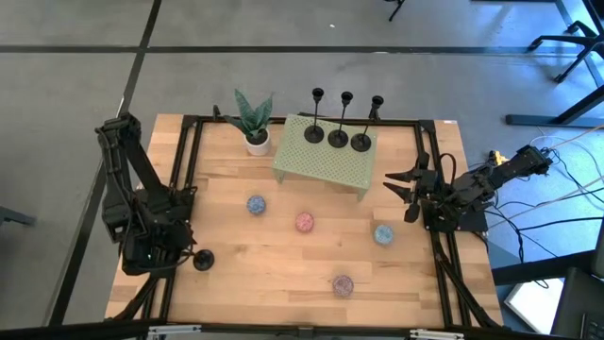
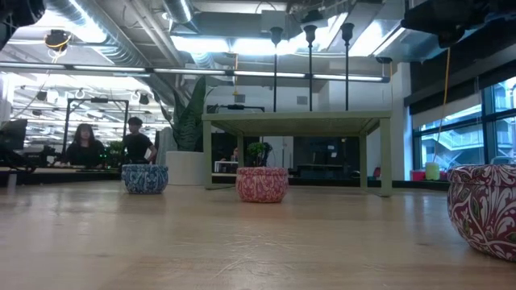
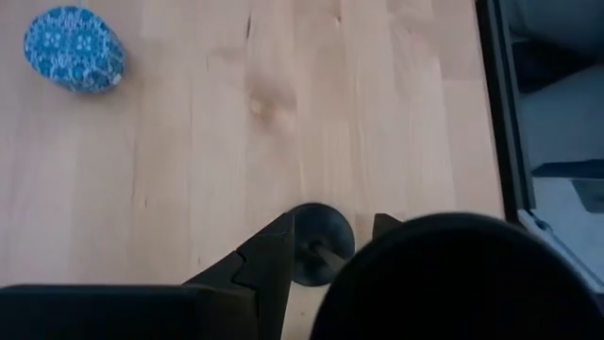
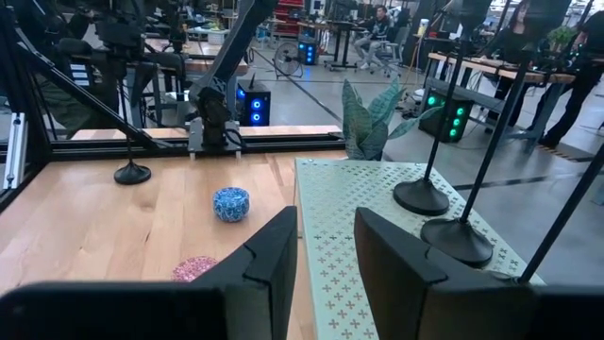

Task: Pick & Place candle stick holders
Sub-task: Put the black candle holder on the shelf aligned with the other black candle holders

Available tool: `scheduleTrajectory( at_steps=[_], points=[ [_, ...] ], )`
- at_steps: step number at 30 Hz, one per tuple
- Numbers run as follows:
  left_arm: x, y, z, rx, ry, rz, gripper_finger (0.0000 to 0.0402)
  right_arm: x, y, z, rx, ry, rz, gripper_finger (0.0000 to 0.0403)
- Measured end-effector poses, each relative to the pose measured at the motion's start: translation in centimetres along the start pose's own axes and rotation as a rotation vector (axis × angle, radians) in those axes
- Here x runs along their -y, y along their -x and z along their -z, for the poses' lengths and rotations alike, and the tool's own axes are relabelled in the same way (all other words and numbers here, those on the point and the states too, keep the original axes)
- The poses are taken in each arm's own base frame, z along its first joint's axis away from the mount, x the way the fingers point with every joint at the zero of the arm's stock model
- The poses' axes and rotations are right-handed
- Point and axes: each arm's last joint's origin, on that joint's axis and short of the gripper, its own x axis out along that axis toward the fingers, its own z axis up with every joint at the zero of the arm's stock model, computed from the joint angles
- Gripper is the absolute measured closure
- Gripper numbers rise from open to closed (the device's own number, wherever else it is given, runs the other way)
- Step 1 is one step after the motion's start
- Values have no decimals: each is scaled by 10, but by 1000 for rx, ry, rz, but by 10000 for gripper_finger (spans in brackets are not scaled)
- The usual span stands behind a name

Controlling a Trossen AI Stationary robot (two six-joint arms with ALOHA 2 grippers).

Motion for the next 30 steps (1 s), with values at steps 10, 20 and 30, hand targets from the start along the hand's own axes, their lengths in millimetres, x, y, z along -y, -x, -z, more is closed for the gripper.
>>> scheduleTrajectory(
  at_steps=[10,20,30],
  points=[
    [-1,1,0,6,98,7,259,0,0,0,0,0,0,290],
    [-1,-1,-3,34,175,3,262,0,0,0,0,0,0,290],
    [-2,0,-2,-7,174,5,338,0,0,0,0,1,0,290]
  ],
)
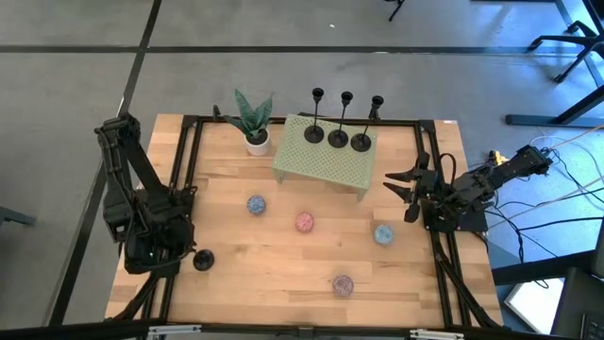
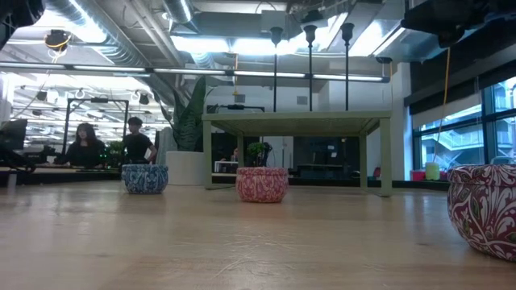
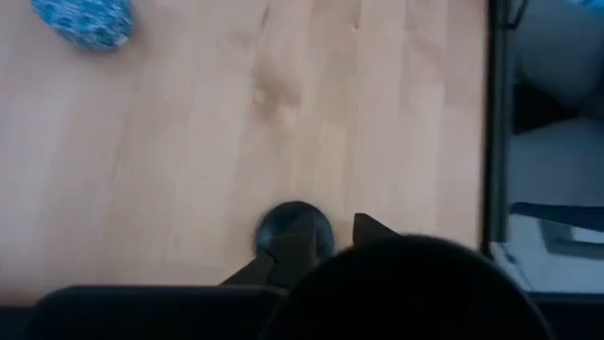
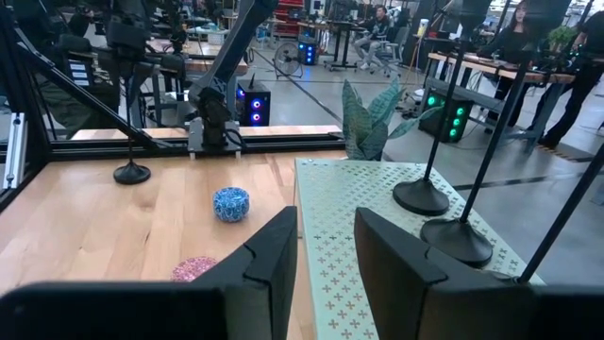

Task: Pick & Place candle stick holders
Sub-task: Put the black candle holder on the shelf aligned with the other black candle holders

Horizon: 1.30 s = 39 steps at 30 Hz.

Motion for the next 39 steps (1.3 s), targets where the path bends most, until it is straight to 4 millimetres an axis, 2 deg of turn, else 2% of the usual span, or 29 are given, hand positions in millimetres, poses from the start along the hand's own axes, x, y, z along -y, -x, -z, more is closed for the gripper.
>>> scheduleTrajectory(
  at_steps=[4,8,14,21,25,33,39],
  points=[
    [5,7,-5,26,1,38,339,0,0,-3,28,37,0,290],
    [10,24,-22,181,-24,45,339,0,0,-8,66,40,1,290],
    [8,51,-59,483,-37,-54,333,0,1,-11,90,39,2,290],
    [-8,70,-107,639,18,-229,338,0,1,-12,100,34,3,290],
    [-18,72,-137,726,35,-290,336,1,0,-14,111,23,11,290],
    [-32,61,-197,834,-133,-414,338,5,-2,-16,125,6,50,290],
    [-57,44,-230,882,-22,-584,334,5,-3,-15,121,4,58,290]
  ],
)
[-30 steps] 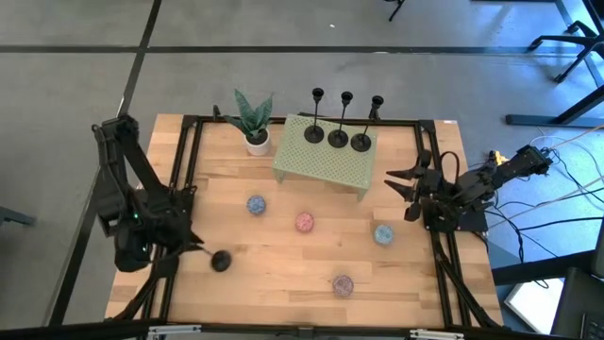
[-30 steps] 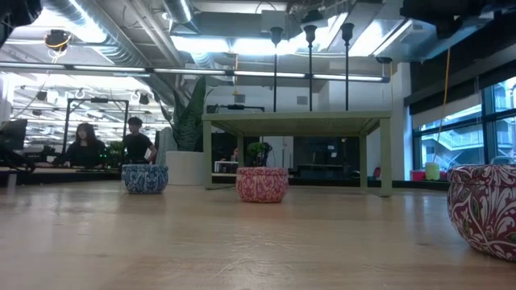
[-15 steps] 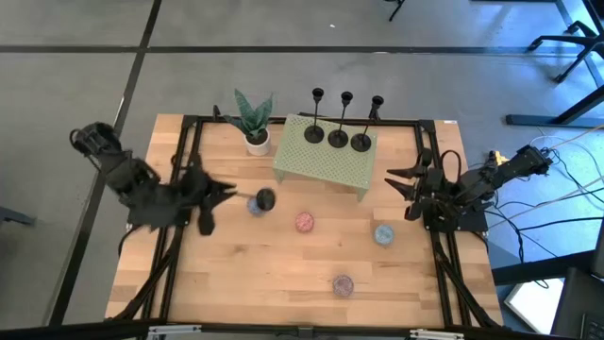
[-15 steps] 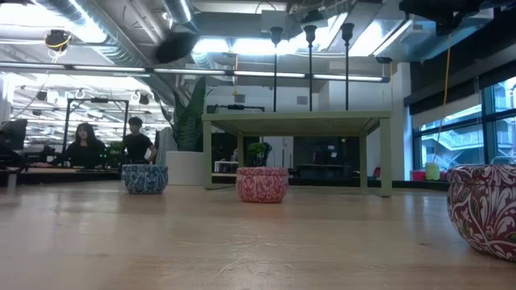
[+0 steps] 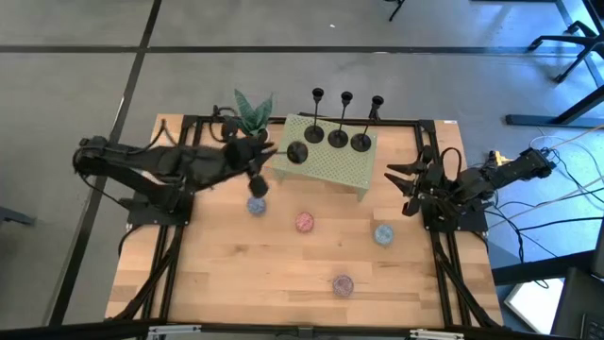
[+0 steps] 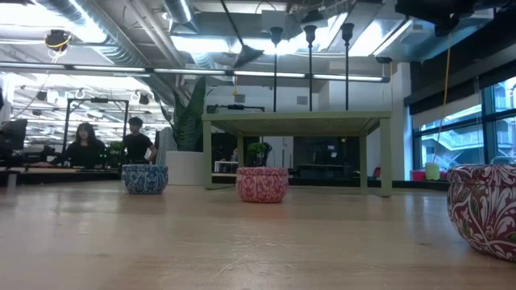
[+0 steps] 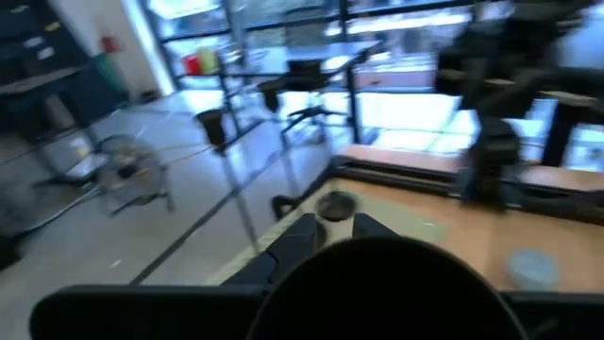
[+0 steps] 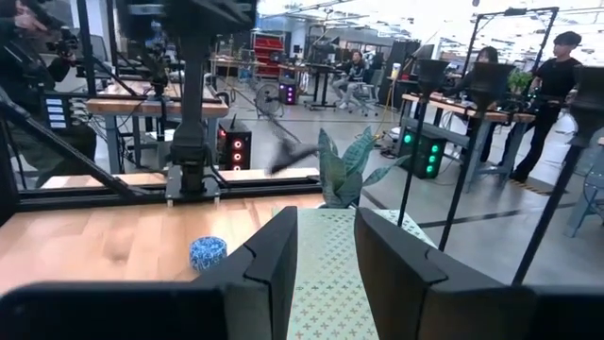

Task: Pick & Place candle stick holders
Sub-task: Put the black candle holder on the shelf aligned with the other black candle holders

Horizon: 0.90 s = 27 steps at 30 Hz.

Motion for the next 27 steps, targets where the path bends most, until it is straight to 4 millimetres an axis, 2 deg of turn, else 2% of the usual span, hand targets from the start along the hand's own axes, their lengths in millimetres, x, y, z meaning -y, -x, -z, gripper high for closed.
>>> scheduleTrajectory(
  at_steps=[7,15,19,27],
  points=[
    [-26,-41,6,-51,58,-121,337,-2,-2,1,-11,11,-1,290],
    [-66,-68,15,-122,114,-227,338,-2,-2,1,-11,12,-1,290],
    [-73,-81,21,-157,119,-208,337,-2,-2,1,-11,12,-1,290],
    [-70,-98,31,-208,111,-200,329,-2,-2,1,-11,13,-1,290]
  ],
)
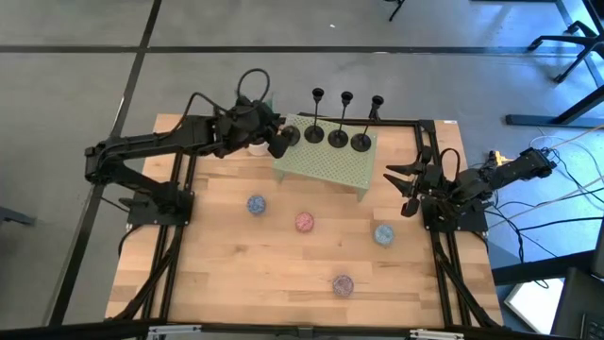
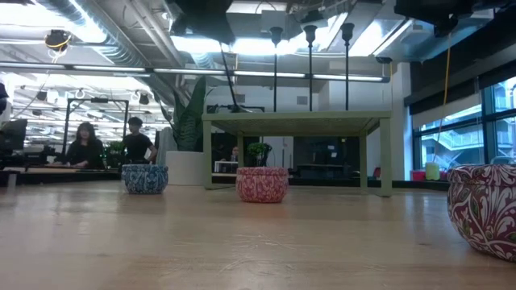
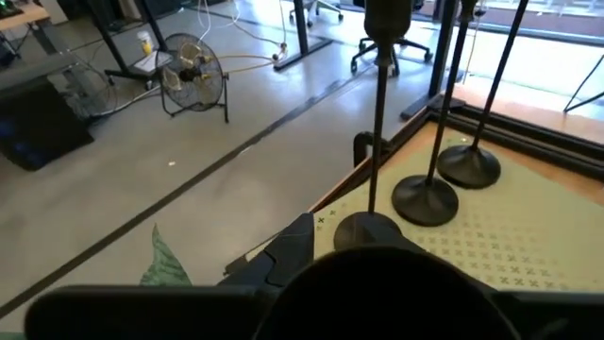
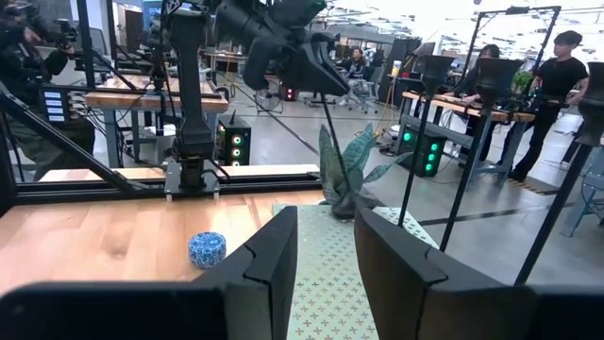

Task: Pick & Place candle stick holders
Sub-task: Put the black candle holder on the shelf aligned with the other black candle holders

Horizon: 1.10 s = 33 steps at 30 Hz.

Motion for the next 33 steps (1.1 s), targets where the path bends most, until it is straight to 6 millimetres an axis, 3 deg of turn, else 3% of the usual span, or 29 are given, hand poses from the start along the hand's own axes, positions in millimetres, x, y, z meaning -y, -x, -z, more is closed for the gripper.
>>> scheduleTrajectory(
  at_steps=[17,24,33],
  points=[
    [-9,-7,-1,-14,11,13,327,0,0,0,0,1,0,290],
    [-9,-7,-1,-14,-99,21,334,0,0,0,0,1,0,290],
    [-9,-7,-1,-5,-106,21,322,0,0,0,0,1,0,290]
  ],
)
